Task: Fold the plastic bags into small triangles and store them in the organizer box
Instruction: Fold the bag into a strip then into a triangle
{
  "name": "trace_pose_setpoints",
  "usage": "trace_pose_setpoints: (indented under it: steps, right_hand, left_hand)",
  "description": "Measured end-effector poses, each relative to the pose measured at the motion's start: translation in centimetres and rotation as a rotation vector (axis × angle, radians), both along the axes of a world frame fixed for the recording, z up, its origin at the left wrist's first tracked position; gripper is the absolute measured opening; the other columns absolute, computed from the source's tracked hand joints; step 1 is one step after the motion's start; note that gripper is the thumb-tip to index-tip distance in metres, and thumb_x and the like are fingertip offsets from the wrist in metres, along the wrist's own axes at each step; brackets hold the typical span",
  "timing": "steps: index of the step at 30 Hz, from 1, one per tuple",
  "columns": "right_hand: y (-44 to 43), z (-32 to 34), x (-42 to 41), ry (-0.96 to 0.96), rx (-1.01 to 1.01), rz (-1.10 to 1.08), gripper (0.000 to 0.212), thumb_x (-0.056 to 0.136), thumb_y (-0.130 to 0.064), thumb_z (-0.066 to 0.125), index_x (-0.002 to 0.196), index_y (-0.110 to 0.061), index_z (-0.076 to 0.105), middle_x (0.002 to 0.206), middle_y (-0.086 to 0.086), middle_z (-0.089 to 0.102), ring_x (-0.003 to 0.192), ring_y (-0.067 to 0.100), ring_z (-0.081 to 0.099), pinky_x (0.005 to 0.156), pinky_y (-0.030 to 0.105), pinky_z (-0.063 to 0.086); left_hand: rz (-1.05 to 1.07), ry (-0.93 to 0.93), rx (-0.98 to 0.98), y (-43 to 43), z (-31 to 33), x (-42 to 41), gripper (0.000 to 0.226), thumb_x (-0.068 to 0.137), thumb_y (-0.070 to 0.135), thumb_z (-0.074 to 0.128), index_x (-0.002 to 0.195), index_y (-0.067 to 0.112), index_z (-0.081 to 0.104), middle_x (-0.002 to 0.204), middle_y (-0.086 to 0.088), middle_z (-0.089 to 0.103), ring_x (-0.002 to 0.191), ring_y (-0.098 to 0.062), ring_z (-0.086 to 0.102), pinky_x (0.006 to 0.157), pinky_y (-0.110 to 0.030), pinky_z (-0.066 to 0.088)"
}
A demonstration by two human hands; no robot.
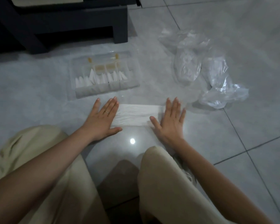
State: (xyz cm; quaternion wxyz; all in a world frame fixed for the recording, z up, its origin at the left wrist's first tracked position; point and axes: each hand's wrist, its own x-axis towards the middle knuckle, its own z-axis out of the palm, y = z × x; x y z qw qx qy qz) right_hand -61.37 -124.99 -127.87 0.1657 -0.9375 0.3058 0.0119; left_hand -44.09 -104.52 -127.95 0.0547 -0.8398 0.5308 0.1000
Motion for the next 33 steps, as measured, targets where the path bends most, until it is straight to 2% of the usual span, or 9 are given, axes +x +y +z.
trace_pose_setpoints:
  steps: [3,6,9,11,15,20,24,27,33]
  right_hand:
    - [2.1,0.5,1.0,-0.169,-0.003,0.303,0.065,0.096,-0.053,0.032,0.146,-0.012,0.035,0.156,0.013,0.024,0.146,0.028,0.016,0.12,0.047,0.009]
    - [3.4,0.0,1.4,-0.309,0.208,0.382,0.036,0.088,-0.014,0.055,0.124,-0.009,0.055,0.129,0.007,0.05,0.109,0.023,0.054,0.088,0.039,0.048]
    - [4.0,-0.8,1.4,-0.346,0.317,0.348,0.041,0.079,-0.002,0.052,0.119,-0.005,0.057,0.12,0.006,0.054,0.104,0.017,0.051,0.088,0.028,0.044]
    - [3.8,-1.1,1.4,-0.339,0.3,0.36,0.042,0.075,-0.002,0.054,0.116,-0.004,0.059,0.116,0.007,0.057,0.108,0.017,0.048,0.094,0.021,0.038]
    - [3.9,-1.0,1.5,-0.318,0.295,0.347,0.04,0.078,-0.009,0.064,0.117,-0.005,0.059,0.116,0.007,0.058,0.11,0.013,0.045,0.095,0.003,0.023]
    - [3.9,-1.0,1.7,-0.341,0.275,0.335,0.041,0.08,-0.014,0.069,0.119,-0.005,0.06,0.119,0.008,0.058,0.11,0.012,0.046,0.094,0.011,0.028]
    - [3.4,-1.3,1.8,-0.395,0.264,0.285,0.021,0.082,-0.009,0.068,0.104,-0.006,0.068,0.111,0.005,0.063,0.104,0.011,0.051,0.09,0.008,0.031]
    - [3.2,-1.5,1.7,-0.419,0.277,0.243,0.017,0.082,-0.013,0.07,0.099,-0.008,0.071,0.109,0.002,0.064,0.103,0.009,0.053,0.09,0.007,0.033]
    - [3.1,-1.4,1.7,-0.382,0.272,0.282,0.039,0.074,-0.028,0.075,0.107,-0.009,0.069,0.113,0.003,0.063,0.109,0.008,0.048,0.092,0.009,0.028]
  left_hand:
    - [-0.191,-0.082,-0.268,-0.6,0.5,-0.5,0.062,0.079,0.038,0.05,0.124,-0.003,0.054,0.138,-0.025,0.049,0.131,-0.034,0.046,0.113,-0.045,0.013]
    - [-0.248,-0.033,-0.342,-1.4,1.2,-1.3,0.013,0.083,0.014,0.052,0.094,0.009,0.056,0.095,-0.011,0.06,0.087,-0.031,0.059,0.081,-0.04,0.042]
    - [-0.232,-0.019,-0.251,-1.5,1.0,-1.5,0.009,0.078,0.007,0.058,0.086,0.011,0.056,0.078,-0.007,0.057,0.07,-0.028,0.055,0.063,-0.039,0.045]
    - [-0.263,-0.036,-0.248,-1.7,1.0,-1.3,0.007,0.08,0.01,0.051,0.082,0.011,0.058,0.075,-0.007,0.056,0.066,-0.028,0.055,0.057,-0.036,0.043]
    - [-0.189,0.048,-0.244,-2.0,1.1,-0.9,0.014,0.069,0.005,0.07,0.074,0.009,0.057,0.073,-0.009,0.056,0.066,-0.031,0.056,0.051,-0.034,0.04]
    - [0.145,0.337,-0.32,-2.0,0.6,-0.2,0.007,0.081,0.015,0.059,0.08,0.019,0.052,0.083,0.004,0.056,0.079,-0.019,0.052,0.061,-0.03,0.036]
    - [0.14,0.445,-0.275,-1.8,1.2,0.3,0.015,0.079,0.027,0.066,0.084,0.022,0.053,0.086,0.008,0.053,0.078,-0.015,0.05,0.062,-0.029,0.035]
    - [0.051,0.345,-0.203,-1.9,1.8,-0.1,0.028,0.073,0.032,0.071,0.094,0.02,0.056,0.093,0.007,0.052,0.082,-0.013,0.048,0.063,-0.029,0.033]
    - [-0.013,0.124,-0.307,-2.2,1.4,-0.9,0.01,0.074,0.005,0.062,0.082,0.01,0.061,0.083,-0.007,0.06,0.073,-0.032,0.058,0.055,-0.033,0.037]
